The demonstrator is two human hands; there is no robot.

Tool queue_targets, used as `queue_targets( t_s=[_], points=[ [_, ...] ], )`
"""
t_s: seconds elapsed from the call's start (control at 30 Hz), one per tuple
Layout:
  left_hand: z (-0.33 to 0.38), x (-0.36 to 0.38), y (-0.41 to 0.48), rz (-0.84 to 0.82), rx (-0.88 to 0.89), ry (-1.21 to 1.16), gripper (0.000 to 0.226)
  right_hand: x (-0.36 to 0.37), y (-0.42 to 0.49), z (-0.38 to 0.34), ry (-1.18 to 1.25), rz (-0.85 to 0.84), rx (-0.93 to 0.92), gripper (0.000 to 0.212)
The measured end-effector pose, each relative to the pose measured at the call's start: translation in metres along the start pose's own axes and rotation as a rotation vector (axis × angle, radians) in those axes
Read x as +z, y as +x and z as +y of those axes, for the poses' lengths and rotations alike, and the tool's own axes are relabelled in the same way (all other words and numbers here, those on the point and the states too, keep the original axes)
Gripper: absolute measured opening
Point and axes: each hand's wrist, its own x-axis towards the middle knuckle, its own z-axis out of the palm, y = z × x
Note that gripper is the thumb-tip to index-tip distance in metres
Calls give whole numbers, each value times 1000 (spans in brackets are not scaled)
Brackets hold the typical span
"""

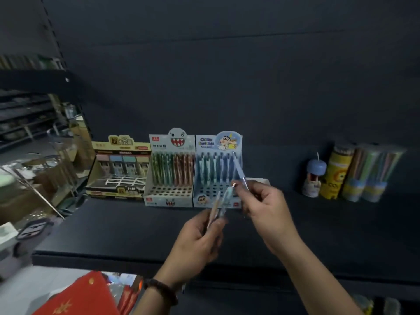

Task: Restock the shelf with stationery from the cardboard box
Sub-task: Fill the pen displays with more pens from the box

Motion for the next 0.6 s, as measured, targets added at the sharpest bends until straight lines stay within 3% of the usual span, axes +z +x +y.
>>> queue_targets(
  t_s=[0.2, 0.4, 0.6],
  points=[
    [-5, -38, 51, 35, -106, -161, 27, -11, 56, 14, -433, -111, 53, 18],
    [-14, -87, 105, -74, -188, -470, 11, 4, 88, 7, -605, 202, -66, 8],
    [-22, -121, 143, -214, -114, -377, 27, 27, 121, 12, -526, 301, -45, 31]
  ],
)
